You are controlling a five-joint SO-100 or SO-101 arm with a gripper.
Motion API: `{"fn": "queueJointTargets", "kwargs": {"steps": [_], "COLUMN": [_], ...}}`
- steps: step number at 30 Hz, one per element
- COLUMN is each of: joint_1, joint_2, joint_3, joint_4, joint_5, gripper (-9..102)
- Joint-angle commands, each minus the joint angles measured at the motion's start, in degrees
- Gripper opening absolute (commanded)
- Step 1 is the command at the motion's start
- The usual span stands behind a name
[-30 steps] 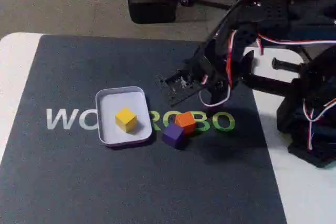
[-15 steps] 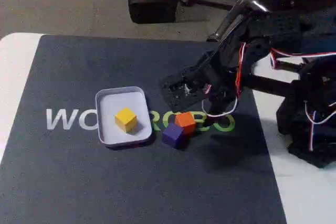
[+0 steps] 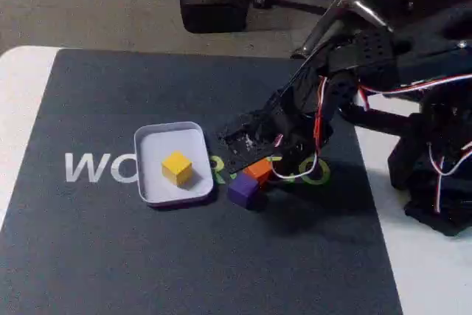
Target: Move blocks one by one until all three blocks are in the tray.
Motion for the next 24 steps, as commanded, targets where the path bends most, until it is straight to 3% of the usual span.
{"fn": "queueJointTargets", "kwargs": {"steps": [1, 10, 14, 18, 24], "joint_1": [-0.35, -0.7, -0.7, -2.11, -4.48], "joint_2": [-0.53, -1.23, -1.58, -5.89, -21.09], "joint_3": [-3.34, -4.57, -6.42, -13.36, -39.02], "joint_4": [-0.44, -0.44, -0.35, 0.97, 12.83], "joint_5": [0.7, 2.02, 5.01, 16.26, 36.04], "gripper": [6, -8, -8, -8, -8]}}
